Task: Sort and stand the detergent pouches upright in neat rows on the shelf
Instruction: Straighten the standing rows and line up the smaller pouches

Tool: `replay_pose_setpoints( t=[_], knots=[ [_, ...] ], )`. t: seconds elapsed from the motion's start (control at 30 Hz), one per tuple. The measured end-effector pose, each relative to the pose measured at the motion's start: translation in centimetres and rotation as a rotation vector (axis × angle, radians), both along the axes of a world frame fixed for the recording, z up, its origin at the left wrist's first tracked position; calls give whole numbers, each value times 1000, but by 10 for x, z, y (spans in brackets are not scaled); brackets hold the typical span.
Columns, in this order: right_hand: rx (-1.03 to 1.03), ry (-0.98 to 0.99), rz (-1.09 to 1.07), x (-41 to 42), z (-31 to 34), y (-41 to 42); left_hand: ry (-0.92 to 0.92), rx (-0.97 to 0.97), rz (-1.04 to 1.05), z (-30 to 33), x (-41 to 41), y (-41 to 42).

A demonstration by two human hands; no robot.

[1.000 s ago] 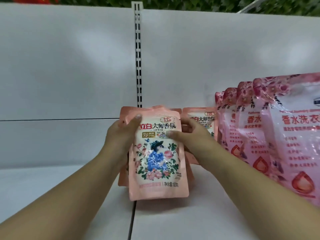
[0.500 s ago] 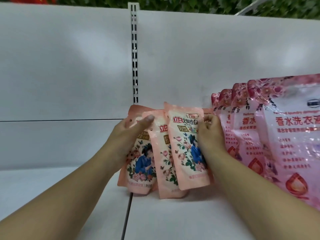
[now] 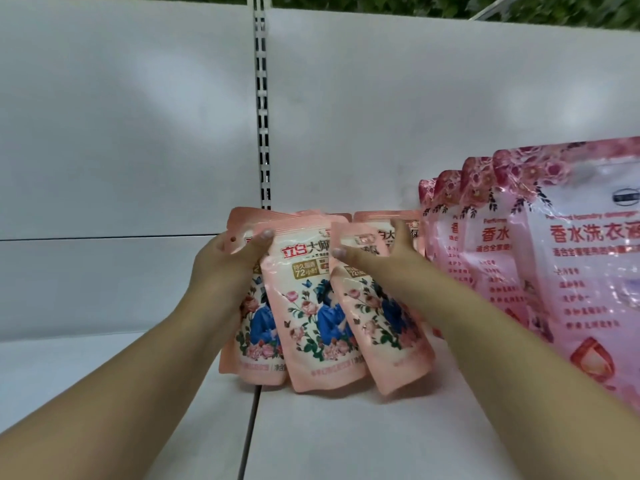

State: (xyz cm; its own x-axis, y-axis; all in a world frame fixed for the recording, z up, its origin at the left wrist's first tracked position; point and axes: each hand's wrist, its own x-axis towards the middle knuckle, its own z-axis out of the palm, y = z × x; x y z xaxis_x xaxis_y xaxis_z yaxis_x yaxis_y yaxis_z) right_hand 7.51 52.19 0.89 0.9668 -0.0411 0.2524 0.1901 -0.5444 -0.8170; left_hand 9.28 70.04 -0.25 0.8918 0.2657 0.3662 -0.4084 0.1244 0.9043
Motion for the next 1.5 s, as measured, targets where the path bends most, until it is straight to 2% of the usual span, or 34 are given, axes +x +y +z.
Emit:
replay_pose_setpoints(
  t=[0.1,0.2,0.3,0.37,0.47,0.53,0.7,0.87,1.07,1.17,1.5],
  knots=[
    [11,-130,-215,13,-10,1,-4,-21,42,0,3,1],
    [111,-287,-316,28,-18,-1,3,-27,55,1,7,1],
    [110,-445,-419,39,-21,-4,-1,-29,70,0,6,0],
    [79,-467,-444,42,-22,-1,-11,-18,73,1,5,-1],
    [-76,-388,-408,41,-21,7,-18,0,79,1,2,-1],
    [-106,-386,-377,34,-16,7,-10,-3,84,2,2,-1],
    [37,-319,-338,11,-8,-9,-25,-17,93,3,-4,1],
    [-339,23,-348,15,-15,-3,-33,-5,113,3,-3,4],
    [-585,221,-389,23,-23,1,-42,-8,104,3,-3,4],
    [-581,245,-358,32,-28,-2,-48,-2,104,3,-3,3],
    [-359,209,-376,49,-41,-7,-62,-24,108,3,-1,3]
  ],
)
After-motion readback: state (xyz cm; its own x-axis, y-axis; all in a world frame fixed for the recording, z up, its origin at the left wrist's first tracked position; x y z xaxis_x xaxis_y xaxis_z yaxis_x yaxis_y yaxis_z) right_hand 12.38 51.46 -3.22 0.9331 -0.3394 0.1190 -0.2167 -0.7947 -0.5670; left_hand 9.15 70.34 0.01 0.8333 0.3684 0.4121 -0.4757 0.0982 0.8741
